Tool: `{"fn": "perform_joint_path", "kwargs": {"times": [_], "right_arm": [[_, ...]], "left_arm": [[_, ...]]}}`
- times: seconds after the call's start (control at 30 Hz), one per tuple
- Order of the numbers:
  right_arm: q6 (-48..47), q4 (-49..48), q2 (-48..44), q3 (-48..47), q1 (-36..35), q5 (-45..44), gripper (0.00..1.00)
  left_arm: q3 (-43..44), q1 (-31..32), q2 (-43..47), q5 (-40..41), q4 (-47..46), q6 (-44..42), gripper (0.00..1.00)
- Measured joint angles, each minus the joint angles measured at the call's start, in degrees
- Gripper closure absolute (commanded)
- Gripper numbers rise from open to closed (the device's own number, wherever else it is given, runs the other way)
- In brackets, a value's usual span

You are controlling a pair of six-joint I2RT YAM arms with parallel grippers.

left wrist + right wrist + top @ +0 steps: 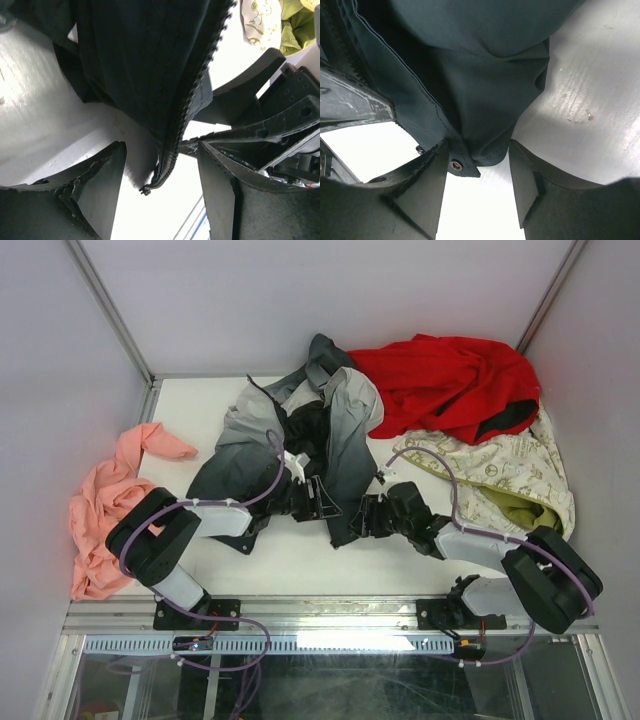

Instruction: Zip up the jacket

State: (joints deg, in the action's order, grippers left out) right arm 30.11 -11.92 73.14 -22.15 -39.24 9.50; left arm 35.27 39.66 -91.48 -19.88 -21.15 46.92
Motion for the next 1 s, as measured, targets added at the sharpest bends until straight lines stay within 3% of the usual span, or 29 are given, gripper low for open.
{"fn": "perform_joint_path", "kwargs": {"times": [0.13, 0.3, 0.57, 0.8, 1.0], "right_arm": [[0.37, -1.84, 0.74, 0.33, 0.00, 1.03, 0.47], [0.48, -3.26, 1.68, 0.35, 0.00, 2.27, 0.47], [0.44, -5.84, 2.16, 0.83, -0.07, 4.59, 0.41], [0.33, -10.47, 1.07, 2.93, -0.07, 8.79, 0.31], [0.42, -16.55, -1.66, 5.09, -0.07, 13.86, 0.31]], "left_arm": [[-2.62, -0.02, 0.00, -1.14, -2.16, 0.28, 0.42], [-5.14, -0.02, 0.00, -2.12, -3.48, 0.20, 0.59], [-7.69, 0.00, -1.27, -5.68, -11.89, 0.68, 1.00], [-8.74, 0.00, 1.16, -8.39, -15.80, 0.57, 1.00], [-9.05, 0.00, 8.96, -9.55, -15.50, -1.86, 1.00]]}}
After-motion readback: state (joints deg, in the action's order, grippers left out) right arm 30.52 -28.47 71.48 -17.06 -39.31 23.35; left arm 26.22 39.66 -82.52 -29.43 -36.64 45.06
